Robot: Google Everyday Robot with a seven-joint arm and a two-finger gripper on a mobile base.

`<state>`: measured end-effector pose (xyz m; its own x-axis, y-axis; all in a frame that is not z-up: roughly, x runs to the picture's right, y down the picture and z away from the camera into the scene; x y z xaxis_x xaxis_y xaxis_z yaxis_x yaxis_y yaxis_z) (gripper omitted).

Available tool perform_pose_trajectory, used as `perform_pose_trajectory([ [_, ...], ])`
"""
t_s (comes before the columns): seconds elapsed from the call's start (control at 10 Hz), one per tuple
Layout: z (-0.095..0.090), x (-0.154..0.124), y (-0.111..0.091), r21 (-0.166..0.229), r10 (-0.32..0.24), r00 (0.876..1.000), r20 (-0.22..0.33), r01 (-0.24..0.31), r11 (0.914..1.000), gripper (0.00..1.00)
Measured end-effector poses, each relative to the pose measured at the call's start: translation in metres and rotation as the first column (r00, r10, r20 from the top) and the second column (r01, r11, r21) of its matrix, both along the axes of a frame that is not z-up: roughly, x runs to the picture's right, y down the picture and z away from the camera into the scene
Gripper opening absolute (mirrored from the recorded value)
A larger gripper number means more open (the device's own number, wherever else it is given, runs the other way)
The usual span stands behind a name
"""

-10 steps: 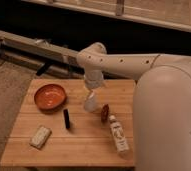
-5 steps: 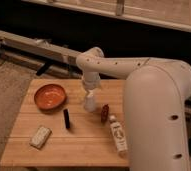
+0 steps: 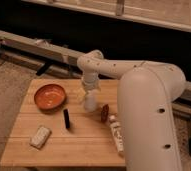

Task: Place the ceramic cup over the eraser

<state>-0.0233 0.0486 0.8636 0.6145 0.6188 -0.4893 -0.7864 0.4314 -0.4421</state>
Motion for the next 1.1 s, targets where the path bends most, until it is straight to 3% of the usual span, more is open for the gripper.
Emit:
perform_pose_trajectory([
  [0.2,0.004,-0.005,0.001,-0.005,-0.005,1.0,0.008,0.005,1.0,0.73],
  [0.8,0.008,-0.011,0.003,-0.007,-0.02,1.0,0.015,0.02,0.9998,0.11],
  [1.0,0.005,-0.01,0.003,-0.004,-0.027,1.0,0.014,0.027,0.9996,0.0],
  [1.1,-0.005,-0.009,0.004,0.002,-0.03,0.999,0.018,0.029,0.9996,0.0],
])
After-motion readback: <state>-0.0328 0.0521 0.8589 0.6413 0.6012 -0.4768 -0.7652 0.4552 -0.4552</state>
